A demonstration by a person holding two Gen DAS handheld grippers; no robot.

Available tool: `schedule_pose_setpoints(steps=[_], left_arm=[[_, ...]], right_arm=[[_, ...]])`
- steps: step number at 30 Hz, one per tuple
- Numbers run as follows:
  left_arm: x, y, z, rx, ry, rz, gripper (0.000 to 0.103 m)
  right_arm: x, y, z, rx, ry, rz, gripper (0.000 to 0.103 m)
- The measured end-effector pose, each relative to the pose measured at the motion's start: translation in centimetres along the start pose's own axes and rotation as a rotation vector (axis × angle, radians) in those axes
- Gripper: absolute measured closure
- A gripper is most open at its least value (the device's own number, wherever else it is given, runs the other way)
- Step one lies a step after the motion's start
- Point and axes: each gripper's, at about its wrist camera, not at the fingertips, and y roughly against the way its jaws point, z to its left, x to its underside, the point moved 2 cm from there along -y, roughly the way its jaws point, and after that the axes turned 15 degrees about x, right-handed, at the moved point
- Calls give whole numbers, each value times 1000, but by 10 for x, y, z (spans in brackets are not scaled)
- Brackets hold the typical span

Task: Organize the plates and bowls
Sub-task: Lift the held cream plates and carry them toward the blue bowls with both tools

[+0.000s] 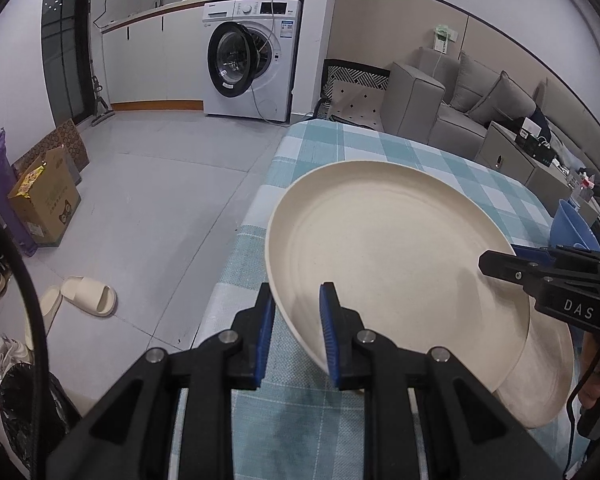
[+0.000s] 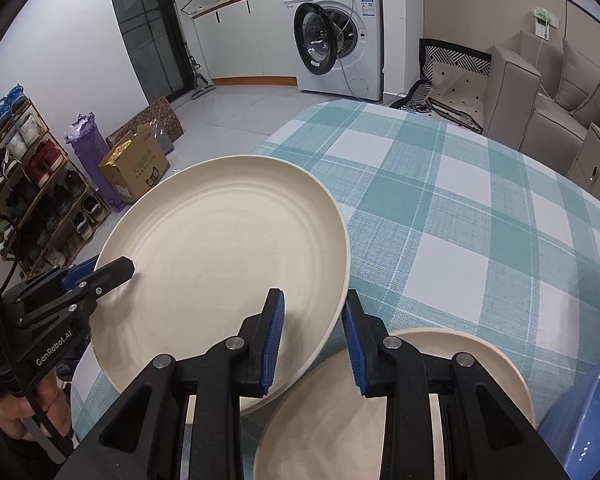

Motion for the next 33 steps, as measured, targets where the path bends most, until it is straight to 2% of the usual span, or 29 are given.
schedule_pose_setpoints(steps=[11, 19, 33], left_arm=[[1, 0, -27, 30, -55, 8, 82], [3, -2, -45, 60, -85, 18, 82], [14, -13, -79, 103, -148, 45, 82]], right_arm=[[15, 23, -27, 2, -70, -17, 73], [34, 41, -45, 8, -107, -37, 73], [73, 55, -78, 25, -175, -23, 73]])
